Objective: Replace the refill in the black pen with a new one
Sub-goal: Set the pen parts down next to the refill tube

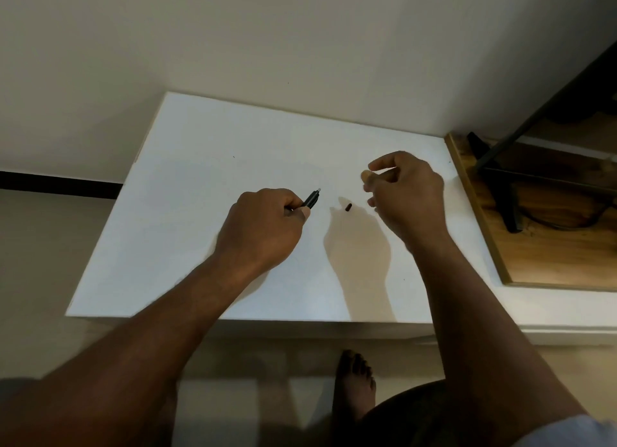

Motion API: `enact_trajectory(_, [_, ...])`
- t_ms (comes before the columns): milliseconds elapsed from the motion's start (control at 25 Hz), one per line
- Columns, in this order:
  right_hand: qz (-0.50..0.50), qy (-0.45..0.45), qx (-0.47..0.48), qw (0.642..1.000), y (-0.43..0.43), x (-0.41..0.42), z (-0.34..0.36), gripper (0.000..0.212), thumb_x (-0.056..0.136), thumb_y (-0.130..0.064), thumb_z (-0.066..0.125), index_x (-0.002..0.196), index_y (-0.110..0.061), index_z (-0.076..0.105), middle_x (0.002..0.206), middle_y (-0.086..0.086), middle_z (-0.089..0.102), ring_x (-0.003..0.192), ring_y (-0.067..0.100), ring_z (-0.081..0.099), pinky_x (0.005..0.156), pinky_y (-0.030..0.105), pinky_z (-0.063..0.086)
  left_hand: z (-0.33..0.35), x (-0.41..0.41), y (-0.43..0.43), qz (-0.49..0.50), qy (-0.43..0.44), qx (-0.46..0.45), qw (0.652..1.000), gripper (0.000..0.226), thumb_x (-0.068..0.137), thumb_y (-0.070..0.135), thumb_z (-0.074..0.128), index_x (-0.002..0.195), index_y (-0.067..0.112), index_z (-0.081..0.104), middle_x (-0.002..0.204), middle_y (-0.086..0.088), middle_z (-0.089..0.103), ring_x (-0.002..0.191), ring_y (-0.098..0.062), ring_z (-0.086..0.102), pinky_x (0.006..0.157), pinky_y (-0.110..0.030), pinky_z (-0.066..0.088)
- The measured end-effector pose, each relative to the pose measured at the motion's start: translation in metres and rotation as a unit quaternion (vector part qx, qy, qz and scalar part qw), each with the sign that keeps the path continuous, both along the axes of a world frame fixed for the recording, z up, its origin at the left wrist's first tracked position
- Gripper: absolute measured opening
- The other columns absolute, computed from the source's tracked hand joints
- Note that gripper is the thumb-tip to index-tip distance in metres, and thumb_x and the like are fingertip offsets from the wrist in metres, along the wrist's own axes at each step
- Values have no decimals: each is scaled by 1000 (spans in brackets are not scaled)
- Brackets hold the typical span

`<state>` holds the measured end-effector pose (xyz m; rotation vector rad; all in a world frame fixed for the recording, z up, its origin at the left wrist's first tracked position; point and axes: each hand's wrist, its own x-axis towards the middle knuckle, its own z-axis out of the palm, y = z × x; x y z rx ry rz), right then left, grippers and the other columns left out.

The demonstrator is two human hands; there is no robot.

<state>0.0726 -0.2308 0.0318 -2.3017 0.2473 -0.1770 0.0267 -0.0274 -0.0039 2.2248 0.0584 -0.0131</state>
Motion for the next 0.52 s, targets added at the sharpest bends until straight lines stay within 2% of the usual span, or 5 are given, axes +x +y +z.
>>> enact_trajectory(80, [24,56,116,991,12,-5,1,11,93,-30,77,91,-19,78,81,-1,81,66,12,76,63,32,61,-1,0,-2,-7,-8,2,1000,20,98,35,62,101,25,78,77,7,76,72,-16,72,76,-42,60])
enact_trajectory(160, [58,119,176,975,21,-9,-1,18,94,-33,79,89,-16,80,86,0,82,66,11,76,59,25,57,-1,-1,-2,-17,-22,6,1000,20,99,36,62,103,25,78,76,9,76,71,-14,71,72,-40,60])
enact_trajectory(240, [77,154,206,963,26,-12,-2,21,94,-34,79,91,-14,80,89,2,83,69,12,78,59,23,57,-2,-3,-3,-31,-41,12,999,21,99,35,62,104,24,78,77,8,76,70,-13,68,69,-37,58])
enact_trajectory(360, [79,173,237,953,28,-14,-1,21,96,-31,78,94,-10,78,91,4,84,70,13,78,59,23,57,-2,-3,-4,-44,-52,7,998,20,100,33,62,106,22,78,80,7,76,73,-14,69,73,-41,58])
enact_trajectory(520, [75,202,283,934,26,-16,3,15,96,-29,77,90,-16,75,95,4,84,71,14,77,58,23,57,-2,-3,-4,-48,-51,-9,998,18,101,31,62,106,25,78,81,11,76,76,-13,70,75,-42,58])
